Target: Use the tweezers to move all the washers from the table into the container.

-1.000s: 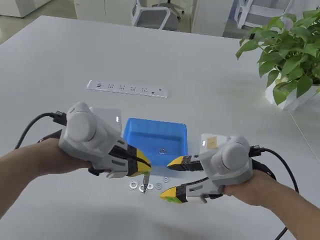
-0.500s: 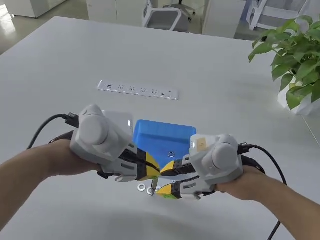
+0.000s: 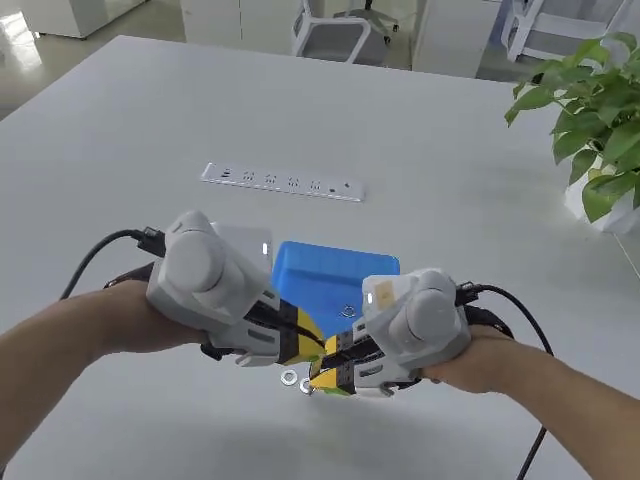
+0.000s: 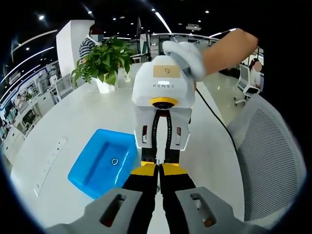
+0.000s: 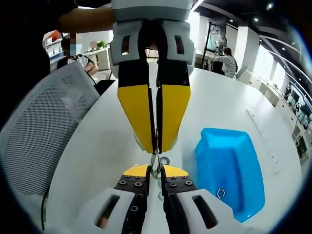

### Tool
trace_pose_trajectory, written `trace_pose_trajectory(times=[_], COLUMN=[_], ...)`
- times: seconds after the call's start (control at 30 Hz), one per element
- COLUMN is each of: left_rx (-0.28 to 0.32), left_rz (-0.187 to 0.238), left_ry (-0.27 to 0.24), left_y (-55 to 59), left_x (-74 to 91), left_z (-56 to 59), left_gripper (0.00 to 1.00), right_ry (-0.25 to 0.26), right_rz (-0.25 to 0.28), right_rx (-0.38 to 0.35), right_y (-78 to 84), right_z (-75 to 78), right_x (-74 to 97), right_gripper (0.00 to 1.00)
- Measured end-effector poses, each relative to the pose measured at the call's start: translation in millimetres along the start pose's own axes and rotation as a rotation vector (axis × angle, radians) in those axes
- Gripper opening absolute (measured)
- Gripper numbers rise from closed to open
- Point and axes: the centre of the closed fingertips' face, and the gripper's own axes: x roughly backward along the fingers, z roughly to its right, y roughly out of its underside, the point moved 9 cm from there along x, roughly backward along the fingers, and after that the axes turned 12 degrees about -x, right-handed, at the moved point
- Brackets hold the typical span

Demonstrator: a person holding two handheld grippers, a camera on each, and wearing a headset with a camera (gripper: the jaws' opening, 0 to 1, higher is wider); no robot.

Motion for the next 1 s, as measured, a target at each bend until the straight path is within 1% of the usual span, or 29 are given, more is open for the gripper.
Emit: trace_pose_trajectory(times=[0.1, 0.27, 0.43, 0.67, 0.83, 0.9, 1.0], left_rx=[0.001, 0.0, 0.003, -0.001, -0.009, -0.015, -0.021], left_rz=[0.0, 0.0, 0.0, -0.003, -0.013, -0.025, -0.028], left_ry=[-0.001, -0.002, -0.005, -0.002, -0.005, -0.012, -0.016], left_y=[-0.4, -1.1, -1.4, -2.2, -2.5, -1.9, -1.5], left_x=[0.0, -1.1, -1.9, -2.7, -2.0, -1.4, 0.9], left_z=[0.1, 0.0, -0.2, 0.6, 0.9, 0.8, 1.3], left_gripper=[0.05, 0.05, 0.06, 0.06, 0.06, 0.08, 0.1], right_ry=[-0.002, -0.002, -0.003, -0.002, -0.002, -0.004, -0.003], right_rz=[-0.002, -0.008, -0.004, -0.007, -0.01, -0.012, -0.014], right_rx=[0.002, -0.022, -0.03, -0.026, -0.02, -0.016, -0.013], right_y=[0.3, 0.9, 1.5, 1.5, 1.1, 0.9, 0.7], right_z=[0.3, 0.5, 0.6, 0.2, 0.3, 0.2, -0.7], right_x=[0.0, -0.5, 0.2, 0.4, 0.3, 0.0, 0.1], right_gripper=[0.1, 0.08, 0.07, 0.07, 0.07, 0.07, 0.07])
